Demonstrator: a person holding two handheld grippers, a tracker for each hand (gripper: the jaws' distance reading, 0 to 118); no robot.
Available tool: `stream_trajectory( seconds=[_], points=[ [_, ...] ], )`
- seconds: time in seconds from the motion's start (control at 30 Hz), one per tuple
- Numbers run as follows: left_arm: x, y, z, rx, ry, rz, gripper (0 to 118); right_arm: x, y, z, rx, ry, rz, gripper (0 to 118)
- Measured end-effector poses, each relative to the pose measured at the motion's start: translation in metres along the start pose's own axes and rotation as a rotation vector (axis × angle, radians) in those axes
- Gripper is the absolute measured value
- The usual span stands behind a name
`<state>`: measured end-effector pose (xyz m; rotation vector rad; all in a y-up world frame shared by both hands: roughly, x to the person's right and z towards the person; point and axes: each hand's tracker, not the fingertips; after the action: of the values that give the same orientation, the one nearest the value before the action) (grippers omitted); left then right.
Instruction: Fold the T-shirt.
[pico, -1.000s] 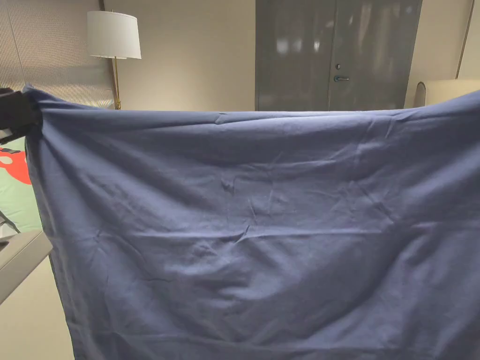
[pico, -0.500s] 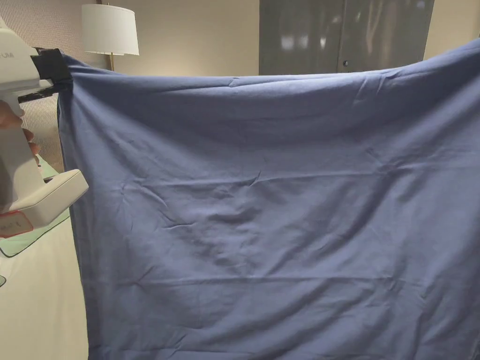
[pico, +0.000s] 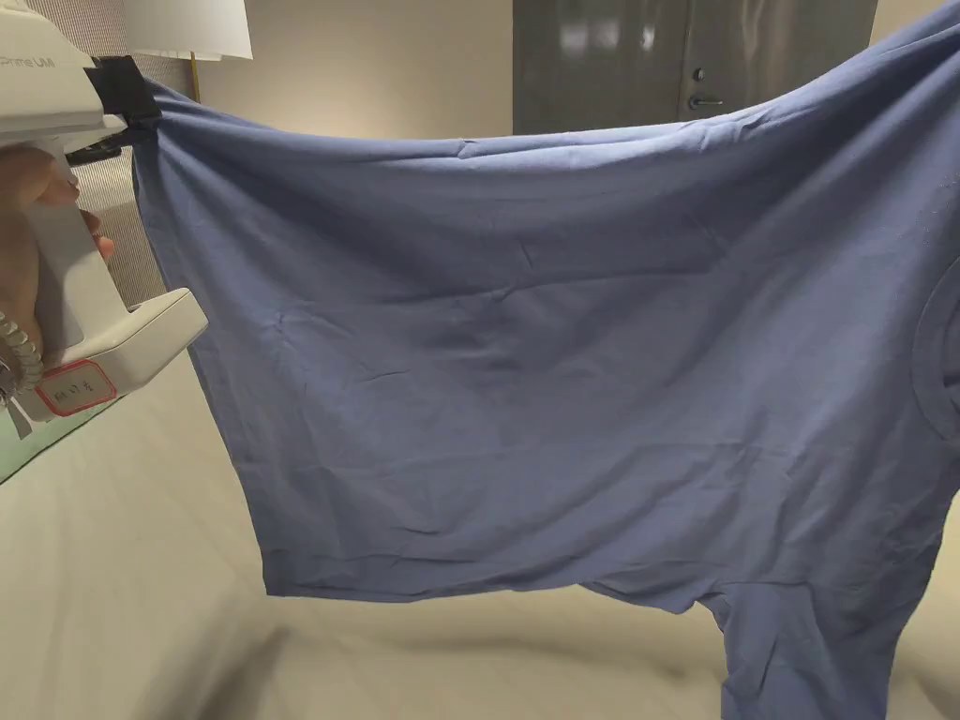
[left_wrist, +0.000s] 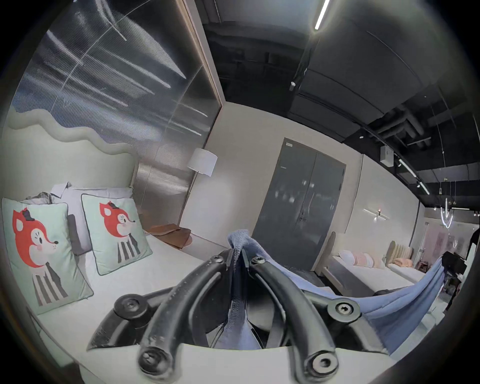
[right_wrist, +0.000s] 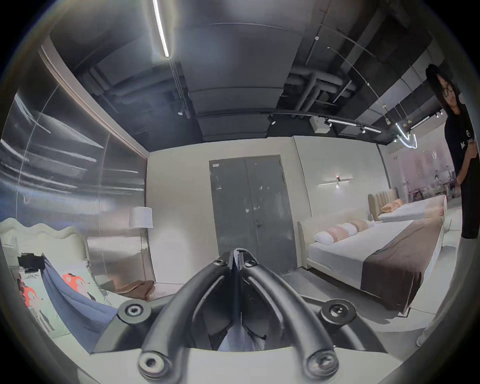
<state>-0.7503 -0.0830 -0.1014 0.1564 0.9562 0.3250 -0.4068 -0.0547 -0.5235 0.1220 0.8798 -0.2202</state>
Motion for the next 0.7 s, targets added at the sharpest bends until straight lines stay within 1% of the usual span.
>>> stream_trajectory(
  seconds=[0.13,0.23,0.27,0.33,0.43,0.53,0.6,0.7],
  points=[
    [-0.015,-0.018,-0.023,-0.04,0.009,-0.021,3,0.003,-0.029,-0.001,-0.054,0.001,0.019,2],
    [-0.016,-0.037,-0.018,-0.066,0.017,-0.03,3,0.01,-0.049,0.001,-0.095,-0.002,0.033,2],
    [-0.018,-0.042,-0.018,-0.077,0.021,-0.031,3,0.004,-0.054,0.014,-0.107,-0.01,0.037,2],
    [-0.025,-0.049,-0.016,-0.092,0.023,-0.025,3,0.009,-0.064,0.023,-0.123,-0.009,0.038,2],
    [-0.03,-0.064,0.001,-0.118,0.025,-0.022,3,0.014,-0.075,0.031,-0.156,-0.011,0.048,2],
    [-0.043,-0.074,0.016,-0.147,0.031,-0.03,3,0.019,-0.086,0.056,-0.195,-0.013,0.069,2],
    [-0.05,-0.081,0.03,-0.164,0.035,-0.034,3,0.023,-0.092,0.073,-0.219,-0.009,0.069,2],
    [-0.051,-0.094,0.065,-0.201,0.037,-0.041,3,0.026,-0.108,0.099,-0.267,0.008,0.078,2]
  ],
)
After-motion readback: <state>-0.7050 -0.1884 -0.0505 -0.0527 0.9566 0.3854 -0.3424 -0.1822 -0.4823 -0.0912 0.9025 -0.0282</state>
